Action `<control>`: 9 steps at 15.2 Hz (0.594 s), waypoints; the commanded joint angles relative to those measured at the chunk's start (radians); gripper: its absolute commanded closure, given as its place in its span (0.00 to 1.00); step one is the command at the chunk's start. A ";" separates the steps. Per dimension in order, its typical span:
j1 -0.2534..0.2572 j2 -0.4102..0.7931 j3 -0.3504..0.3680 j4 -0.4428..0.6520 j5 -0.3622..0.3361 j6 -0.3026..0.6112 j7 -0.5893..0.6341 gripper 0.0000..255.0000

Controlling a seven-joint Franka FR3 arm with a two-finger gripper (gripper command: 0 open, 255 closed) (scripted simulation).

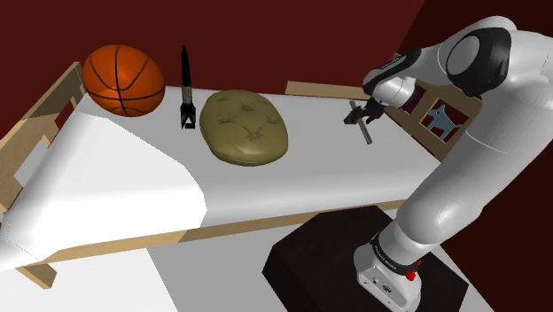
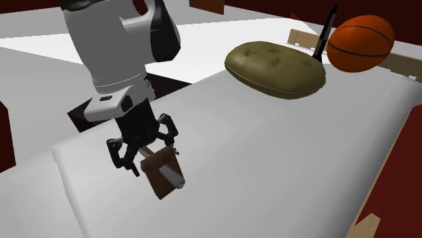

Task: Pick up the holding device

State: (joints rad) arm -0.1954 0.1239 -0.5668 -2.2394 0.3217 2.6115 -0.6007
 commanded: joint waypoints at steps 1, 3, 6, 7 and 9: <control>-0.003 0.012 0.005 -0.007 0.020 0.016 -0.016 0.00; -0.004 0.013 0.005 -0.008 0.021 0.017 -0.017 1.00; -0.004 0.014 0.006 -0.007 0.022 0.017 -0.018 1.00; -0.004 0.014 0.006 -0.007 0.022 0.017 -0.018 1.00; -0.004 0.014 0.006 -0.007 0.022 0.018 -0.018 1.00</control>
State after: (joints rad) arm -0.1994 0.1369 -0.5611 -2.2462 0.3439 2.6287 -0.6186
